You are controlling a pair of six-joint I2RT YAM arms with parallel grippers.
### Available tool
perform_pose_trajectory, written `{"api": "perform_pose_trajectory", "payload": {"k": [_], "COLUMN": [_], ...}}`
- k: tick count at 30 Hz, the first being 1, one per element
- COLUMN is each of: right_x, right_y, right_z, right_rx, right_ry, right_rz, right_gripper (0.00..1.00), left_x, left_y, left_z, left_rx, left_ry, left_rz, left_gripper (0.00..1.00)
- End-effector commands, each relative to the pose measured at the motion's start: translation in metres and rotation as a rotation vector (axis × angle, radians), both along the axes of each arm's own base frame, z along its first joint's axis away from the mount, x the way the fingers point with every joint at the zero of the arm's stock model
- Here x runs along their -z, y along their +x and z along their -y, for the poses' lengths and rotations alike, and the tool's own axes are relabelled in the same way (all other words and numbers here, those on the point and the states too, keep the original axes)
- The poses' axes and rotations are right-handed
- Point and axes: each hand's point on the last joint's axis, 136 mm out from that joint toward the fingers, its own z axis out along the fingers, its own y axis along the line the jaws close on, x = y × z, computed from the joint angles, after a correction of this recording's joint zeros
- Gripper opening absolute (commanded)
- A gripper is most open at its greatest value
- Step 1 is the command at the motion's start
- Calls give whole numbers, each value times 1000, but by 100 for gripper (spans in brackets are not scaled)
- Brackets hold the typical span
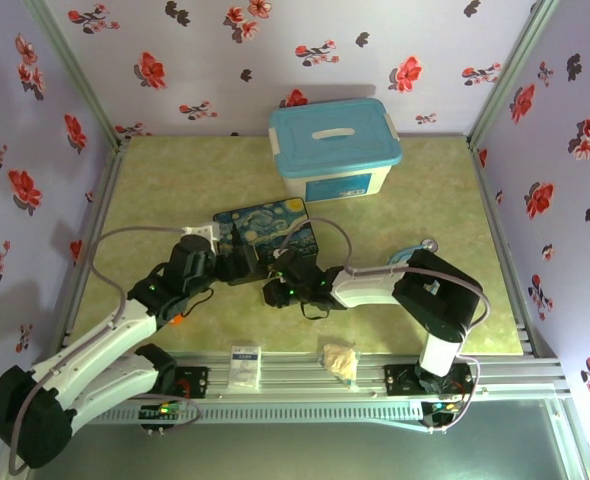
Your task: Unlock a padlock with a key
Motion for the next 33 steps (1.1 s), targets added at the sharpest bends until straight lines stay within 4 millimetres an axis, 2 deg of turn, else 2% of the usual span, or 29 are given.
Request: {"api": "perform_pose_trajectory", "payload": {"k": [1,7,11,17,21,25,30,33], "right_x": [11,10,12,15,18,18,22,21], "right_y": [-4,-2,0,5,8,10,14,18], "right_z": [14,11,13,16,18,19,24,24], "right_rx": [59,125,146,228,273,306,388,436], "right_ry": [15,143,136,167,197,222,292,359], "right_rz": [-79,-134,-135,-156,-165,-168,-186,-185], "right_gripper": [26,19,16,14,13,12,9,8], "left_x": [-11,-8,1,4,19,32,47,55], "left_y": [13,38,55,70,82,90,93,91], "left_z": [-11,-27,-40,-43,-38,-29,-28,-29], "left_rx": [-32,-75,-109,-109,-85,-41,-29,-38], "left_ry": [30,100,143,205,216,232,255,254], "left_rz": [23,47,32,66,63,41,5,-20], "left_gripper": [100,100,100,100,98,91,82,80]}}
